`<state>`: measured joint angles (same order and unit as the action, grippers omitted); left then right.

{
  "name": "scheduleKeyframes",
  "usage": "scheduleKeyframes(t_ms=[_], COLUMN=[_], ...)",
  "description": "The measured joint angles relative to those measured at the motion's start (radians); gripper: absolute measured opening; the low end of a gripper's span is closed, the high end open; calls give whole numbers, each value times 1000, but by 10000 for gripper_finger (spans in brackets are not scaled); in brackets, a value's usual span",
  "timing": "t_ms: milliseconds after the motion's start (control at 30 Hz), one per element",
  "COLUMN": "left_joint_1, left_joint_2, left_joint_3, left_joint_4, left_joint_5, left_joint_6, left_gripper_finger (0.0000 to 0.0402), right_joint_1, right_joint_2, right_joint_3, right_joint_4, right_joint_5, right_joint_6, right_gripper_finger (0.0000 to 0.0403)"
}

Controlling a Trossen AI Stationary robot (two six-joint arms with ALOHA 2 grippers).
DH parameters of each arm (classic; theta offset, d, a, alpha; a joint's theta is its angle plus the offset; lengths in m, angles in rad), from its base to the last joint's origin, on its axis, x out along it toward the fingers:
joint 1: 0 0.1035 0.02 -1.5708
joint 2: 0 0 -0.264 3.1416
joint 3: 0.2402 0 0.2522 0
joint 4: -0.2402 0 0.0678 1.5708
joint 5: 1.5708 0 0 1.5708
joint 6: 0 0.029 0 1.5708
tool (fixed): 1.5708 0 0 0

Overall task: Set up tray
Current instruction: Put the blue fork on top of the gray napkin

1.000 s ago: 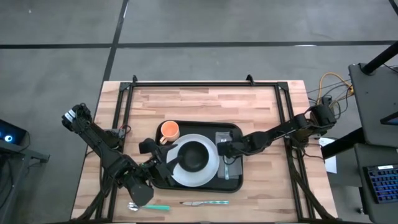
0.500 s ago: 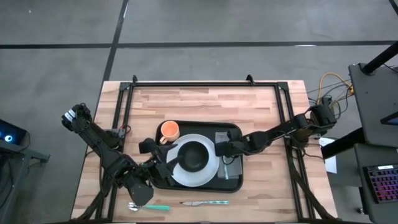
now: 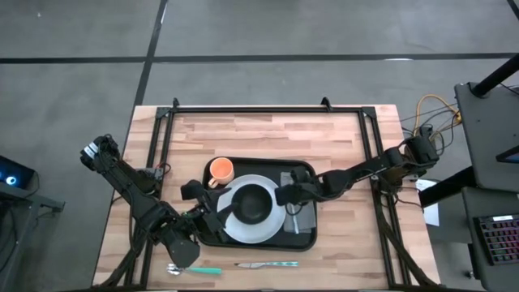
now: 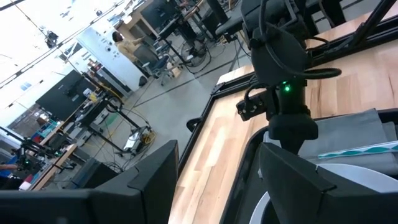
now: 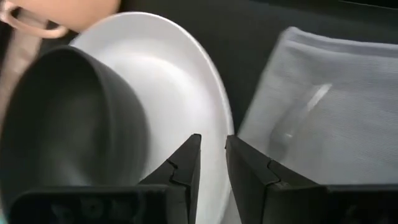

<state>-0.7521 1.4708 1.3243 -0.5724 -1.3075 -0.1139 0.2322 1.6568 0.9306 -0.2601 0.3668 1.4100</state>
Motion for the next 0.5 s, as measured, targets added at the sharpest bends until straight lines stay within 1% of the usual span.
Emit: scheduleKeyframes(t_ms=[167,500], left_joint_1=[0,0], left_joint_2=[-1,-2], left_joint_3=[0,0], left_joint_4=[0,1], left_joint_5=[0,0], left_joint_6=[0,0], left_gripper_finger=[204,204], right_joint_1=[8,6], right_joint_2=[0,8], right_joint_3=[-2,-7], right_joint_4=[-104,-103], right_joint_5=[12,17], right_joint_6=[51,33], right_gripper_finger=[68,68])
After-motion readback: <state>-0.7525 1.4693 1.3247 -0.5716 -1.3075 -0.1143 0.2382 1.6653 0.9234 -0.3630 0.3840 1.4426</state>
